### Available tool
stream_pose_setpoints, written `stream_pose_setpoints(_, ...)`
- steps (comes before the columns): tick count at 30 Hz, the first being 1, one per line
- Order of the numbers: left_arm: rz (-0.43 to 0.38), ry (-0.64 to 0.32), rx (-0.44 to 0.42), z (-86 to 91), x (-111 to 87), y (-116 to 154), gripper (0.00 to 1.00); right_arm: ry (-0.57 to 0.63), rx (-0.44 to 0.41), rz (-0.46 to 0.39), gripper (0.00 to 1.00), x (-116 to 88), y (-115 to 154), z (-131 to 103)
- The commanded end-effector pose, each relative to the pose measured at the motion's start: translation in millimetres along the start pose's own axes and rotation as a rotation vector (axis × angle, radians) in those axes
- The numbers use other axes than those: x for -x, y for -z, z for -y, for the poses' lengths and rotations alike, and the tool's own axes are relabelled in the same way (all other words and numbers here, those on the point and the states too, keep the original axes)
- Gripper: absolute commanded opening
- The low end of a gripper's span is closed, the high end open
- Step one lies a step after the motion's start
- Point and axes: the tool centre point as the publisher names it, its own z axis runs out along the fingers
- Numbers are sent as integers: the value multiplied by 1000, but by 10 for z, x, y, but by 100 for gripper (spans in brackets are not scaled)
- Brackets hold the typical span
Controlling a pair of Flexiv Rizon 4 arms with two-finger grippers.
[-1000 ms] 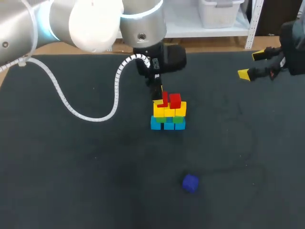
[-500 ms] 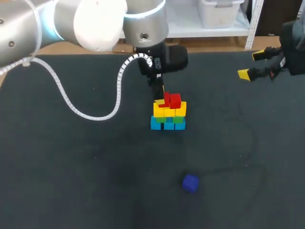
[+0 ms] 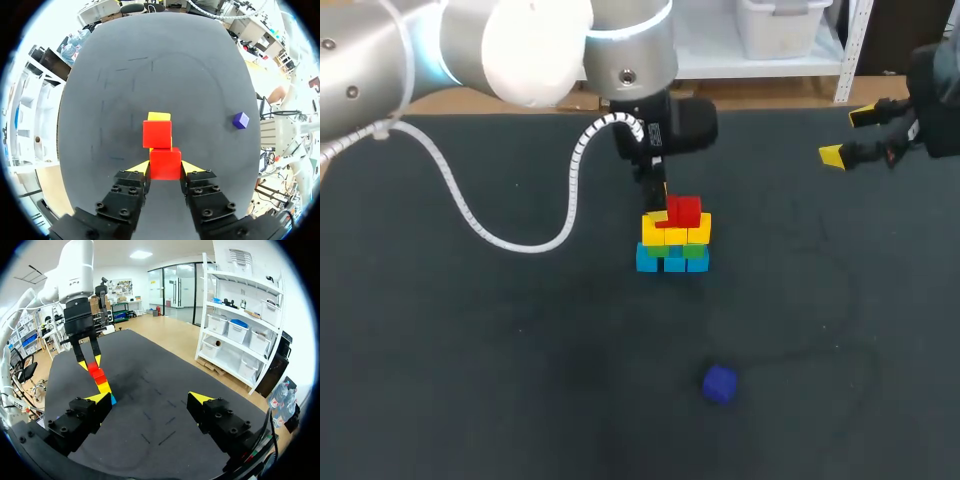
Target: Place the blue cubes, place green cubes on the blue cubes, place the yellow cubes on the green cubes, then place the red cubes on the yellow cubes, and place purple cube on the red cubes.
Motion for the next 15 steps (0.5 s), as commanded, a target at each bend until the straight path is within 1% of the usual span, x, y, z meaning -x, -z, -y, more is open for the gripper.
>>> stream_pose_setpoints(1,-5,0,-9,-26,6,-13,33,1,3,5,100,-8,-5,6)
stream_pose_setpoints(4,-4,2,-13,-21,-1,-24,38,1,3,5,100,-8,-5,6)
stream_pose_setpoints(7,-4,4,-13,-18,-4,-29,40,1,3,5,100,-8,-5,6)
stream_pose_setpoints(10,-3,3,-14,-17,-4,-31,44,1,3,5,100,-8,-5,6)
stream_pose_setpoints(12,-3,4,-14,-16,-5,-32,49,1,3,5,100,-8,-5,6)
stream_pose_setpoints(15,-3,7,-12,-18,-8,-32,53,1,3,5,100,-8,-5,6)
